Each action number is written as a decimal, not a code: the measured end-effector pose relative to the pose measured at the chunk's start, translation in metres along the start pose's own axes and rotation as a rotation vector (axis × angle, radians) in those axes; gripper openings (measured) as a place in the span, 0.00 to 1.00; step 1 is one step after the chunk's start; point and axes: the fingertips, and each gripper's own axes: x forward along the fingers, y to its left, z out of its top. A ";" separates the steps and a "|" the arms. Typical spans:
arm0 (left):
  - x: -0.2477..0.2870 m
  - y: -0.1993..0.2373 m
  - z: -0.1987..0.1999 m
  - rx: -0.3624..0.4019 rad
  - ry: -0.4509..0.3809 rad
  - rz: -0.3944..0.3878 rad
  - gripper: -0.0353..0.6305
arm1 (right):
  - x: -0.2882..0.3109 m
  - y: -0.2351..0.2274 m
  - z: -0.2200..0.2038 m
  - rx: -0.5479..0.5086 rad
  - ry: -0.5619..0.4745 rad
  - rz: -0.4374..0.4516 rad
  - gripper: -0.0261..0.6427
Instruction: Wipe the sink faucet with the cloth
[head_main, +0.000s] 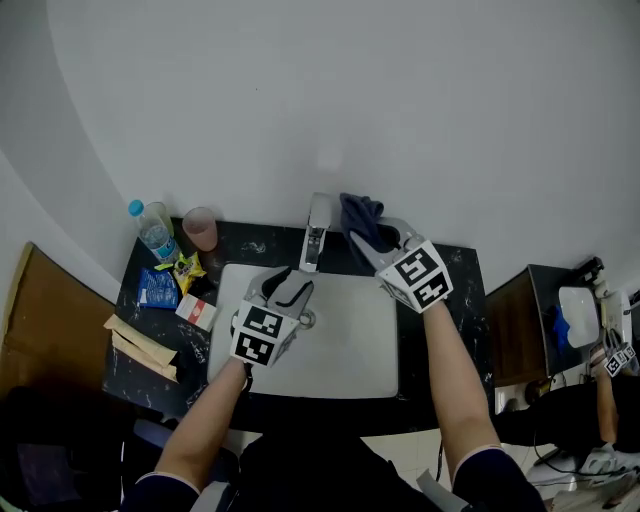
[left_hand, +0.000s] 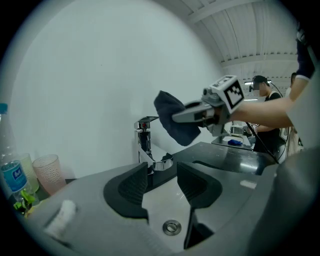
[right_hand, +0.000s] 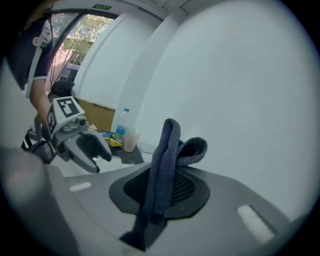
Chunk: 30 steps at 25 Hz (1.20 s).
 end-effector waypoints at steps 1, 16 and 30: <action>0.002 -0.001 0.000 0.005 0.002 -0.001 0.33 | 0.008 -0.009 0.009 -0.032 0.018 0.001 0.14; 0.014 0.003 0.005 -0.008 0.029 0.027 0.33 | 0.101 -0.011 0.044 -0.165 0.122 0.240 0.14; 0.018 -0.004 0.004 -0.012 0.072 0.021 0.33 | 0.054 0.038 0.054 -0.150 0.096 0.351 0.14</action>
